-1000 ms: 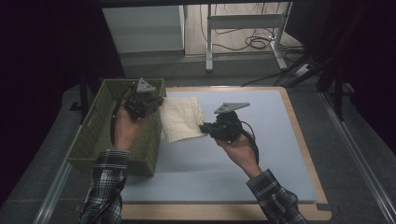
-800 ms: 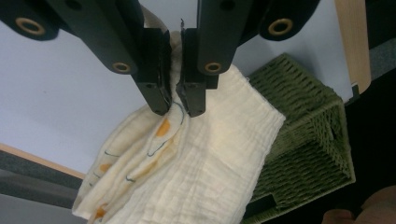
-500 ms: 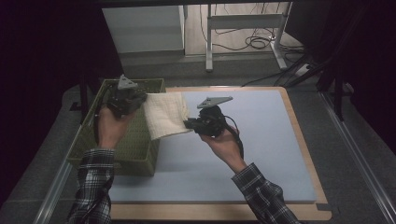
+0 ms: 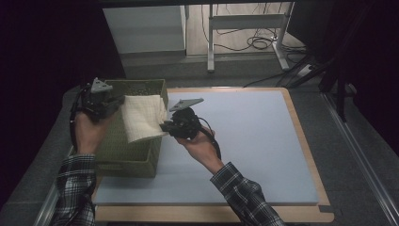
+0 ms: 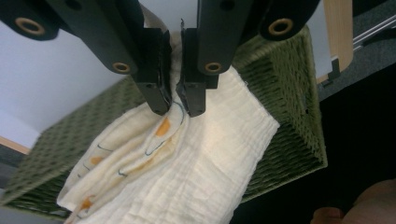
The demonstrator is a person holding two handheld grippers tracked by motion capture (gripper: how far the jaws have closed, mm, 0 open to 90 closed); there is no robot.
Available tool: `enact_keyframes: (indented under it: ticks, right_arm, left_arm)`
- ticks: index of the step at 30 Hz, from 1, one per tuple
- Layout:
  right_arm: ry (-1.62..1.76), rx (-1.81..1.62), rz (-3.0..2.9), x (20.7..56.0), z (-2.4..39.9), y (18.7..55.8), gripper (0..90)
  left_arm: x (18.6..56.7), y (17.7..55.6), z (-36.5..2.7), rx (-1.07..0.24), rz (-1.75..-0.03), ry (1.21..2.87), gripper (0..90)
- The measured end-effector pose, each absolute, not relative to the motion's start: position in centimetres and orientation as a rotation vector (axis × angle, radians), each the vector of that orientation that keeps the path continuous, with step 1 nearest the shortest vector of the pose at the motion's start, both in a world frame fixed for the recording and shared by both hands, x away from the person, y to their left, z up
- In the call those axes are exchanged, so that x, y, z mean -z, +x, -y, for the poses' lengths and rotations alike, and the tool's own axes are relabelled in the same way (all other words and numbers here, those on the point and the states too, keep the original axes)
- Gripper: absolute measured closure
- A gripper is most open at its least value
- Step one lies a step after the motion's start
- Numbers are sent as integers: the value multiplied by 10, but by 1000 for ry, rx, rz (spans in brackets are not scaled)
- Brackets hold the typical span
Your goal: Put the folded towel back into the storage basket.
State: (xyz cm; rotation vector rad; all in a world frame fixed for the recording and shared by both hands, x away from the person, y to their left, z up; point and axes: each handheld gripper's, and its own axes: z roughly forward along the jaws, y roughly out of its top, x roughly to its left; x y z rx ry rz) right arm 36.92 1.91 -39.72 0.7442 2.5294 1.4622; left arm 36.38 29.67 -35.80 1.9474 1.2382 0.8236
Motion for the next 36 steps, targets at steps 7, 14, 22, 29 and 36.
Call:
enact_keyframes:
  ticks: [7, 14, 22, 29, 36]
  right_arm:
    - [728, -1452, -2558, 406, -54, 364, 831]
    - [700, -1426, -2610, 422, -89, 355, 830]
    - [676, -1389, -2658, 435, -112, 348, 828]
    - [684, -1343, -2686, 444, -119, 344, 824]
    - [731, -1276, -2690, 449, -115, 337, 822]
  left_arm:
    - [366, 356, -320, -831, -1287, 1933, 837]
    - [378, 349, -340, -821, -1328, 1929, 836]
    - [396, 345, -358, -787, -1370, 1928, 835]
    - [412, 347, -360, -745, -1379, 1940, 834]
    - [427, 354, -348, -702, -1361, 1992, 832]
